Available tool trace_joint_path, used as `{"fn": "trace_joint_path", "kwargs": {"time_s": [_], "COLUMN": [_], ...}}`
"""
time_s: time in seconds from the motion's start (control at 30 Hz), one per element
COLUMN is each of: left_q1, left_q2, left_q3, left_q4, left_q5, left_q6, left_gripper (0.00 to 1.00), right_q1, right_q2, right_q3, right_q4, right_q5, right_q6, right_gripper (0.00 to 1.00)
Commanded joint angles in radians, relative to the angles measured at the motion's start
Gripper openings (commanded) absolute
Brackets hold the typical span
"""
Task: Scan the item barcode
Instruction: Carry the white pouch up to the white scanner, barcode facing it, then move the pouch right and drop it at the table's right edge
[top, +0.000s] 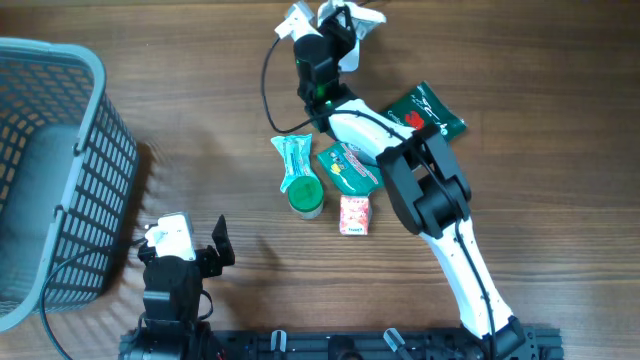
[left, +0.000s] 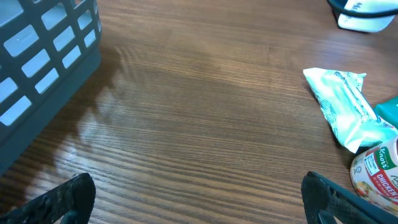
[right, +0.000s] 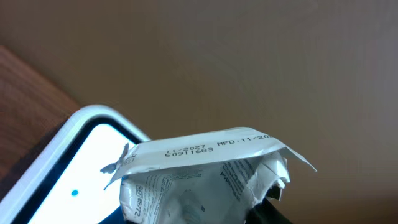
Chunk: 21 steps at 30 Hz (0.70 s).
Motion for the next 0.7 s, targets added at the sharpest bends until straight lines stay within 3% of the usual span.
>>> {"fn": "trace_joint_path", "kwargs": {"time_s": [0.0,0.17,0.27,0.37,0.43,0.47,0.57,0.67], "left_q1": [-0.003,-0.003,-0.003,-0.004,-0.003,-0.003,-0.004,-0.003], "left_q2": [-0.006,-0.006,-0.006,-0.006,-0.006,-0.006,-0.006,-0.006], "left_q3": [-0.003,-0.003,-0.003,-0.003,-0.003,-0.003,-0.003,-0.003], "left_q4": [0.003,0.003,0.003,0.003,0.003,0.003,0.003,0.003], "left_q5": [0.008,0.008,0.008,0.008,0.008,0.008,0.008,0.008], "left_q6": [0.005,0.005,0.005,0.005,0.005,0.005,0.005,0.005], "left_gripper": [1.00,1.00,1.00,1.00,1.00,1.00,1.00,1.00], "right_q1": [0.039,0.051,-0.006,-0.169,-0.327,-0.410,-0.606,-0.850], "right_q2": [0.007,-0.001,-0.070,-0.085,-0.085,-0.085,-0.085,-0.085], "right_q3": [0.067,0.214,0.221,0.219,0.213,0.213,0.213,0.213], "right_q4": [0.003,-0.017,-0.204,-0.360,-0.642,-0.867,-1.247,-1.415], "right_q5": [-0.003,0.170,0.285,0.438,0.453,0.383,0.140,-0.145], "right_q6": [0.016,0.006,0.037,0.122,0.391,0.557,0.897,1.031], "right_gripper": [0.40,0.35,0.36,0.37,0.37,0.37,0.37,0.37]}}
